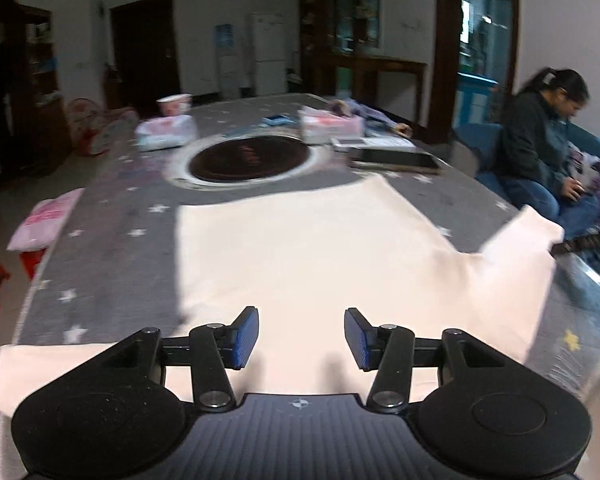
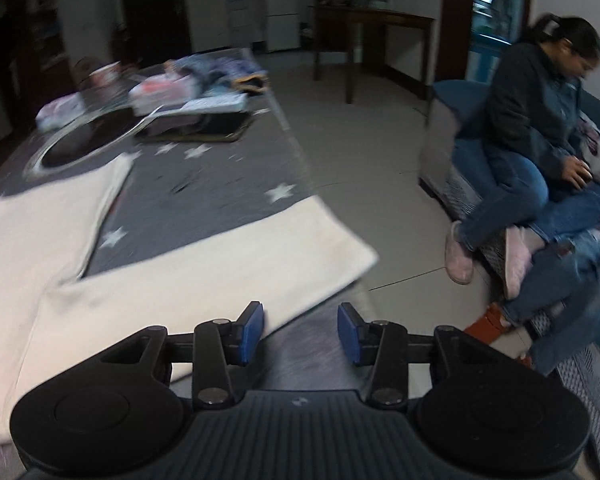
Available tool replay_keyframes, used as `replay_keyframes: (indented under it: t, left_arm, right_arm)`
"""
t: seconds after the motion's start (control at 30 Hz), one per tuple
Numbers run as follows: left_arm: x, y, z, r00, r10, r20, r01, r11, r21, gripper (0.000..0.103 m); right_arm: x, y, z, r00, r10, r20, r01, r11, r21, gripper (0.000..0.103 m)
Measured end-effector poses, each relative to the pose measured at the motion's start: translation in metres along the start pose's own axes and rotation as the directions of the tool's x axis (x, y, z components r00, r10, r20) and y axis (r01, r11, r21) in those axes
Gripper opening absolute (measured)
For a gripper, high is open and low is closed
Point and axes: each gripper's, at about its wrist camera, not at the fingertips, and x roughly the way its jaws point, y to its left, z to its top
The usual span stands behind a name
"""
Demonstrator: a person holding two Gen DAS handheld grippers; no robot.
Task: Fold clothes
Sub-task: 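Grasp a sleeve with the right gripper and lift it up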
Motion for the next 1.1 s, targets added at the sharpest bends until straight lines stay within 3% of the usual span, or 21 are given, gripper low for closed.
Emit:
replay_keyframes:
  t: [0.23,0.47,0.87,1.1]
  left_arm:
    - [0.011,-0.027,-0.003,0.999,-0.042,-0.027,0.044,0.997,0.059,0.054]
    - [0.019,-0.039,-0.002,0.997,-0.058,-0.045,0.062,0.995,0.078,0.056]
    - [0.036,-0.075,-0.004,0.99,-0.121,-0.067,0.129,0.982,0.138,0.058]
    - [0.041,-0.086,-0.013,0.985,-0.147,-0.094,0.162,0.97,0.18,0.059]
  right_arm:
    - [0.02,-0.022,0.01,1.0,-0.01,0.023,0.008,0.995,0.099,0.032]
    - [0.021,-0.029,0.01,0.998,-0.007,0.066,-0.001,0.993,0.121,0.004]
    - [-0.038,-0.01,0.022,0.975,0.08,0.21,-0.088,0.996,0.031,0.003]
    - [-0.085,0.027,0.042,0.936,0.211,0.281,-0.195,0.977,-0.082,0.003]
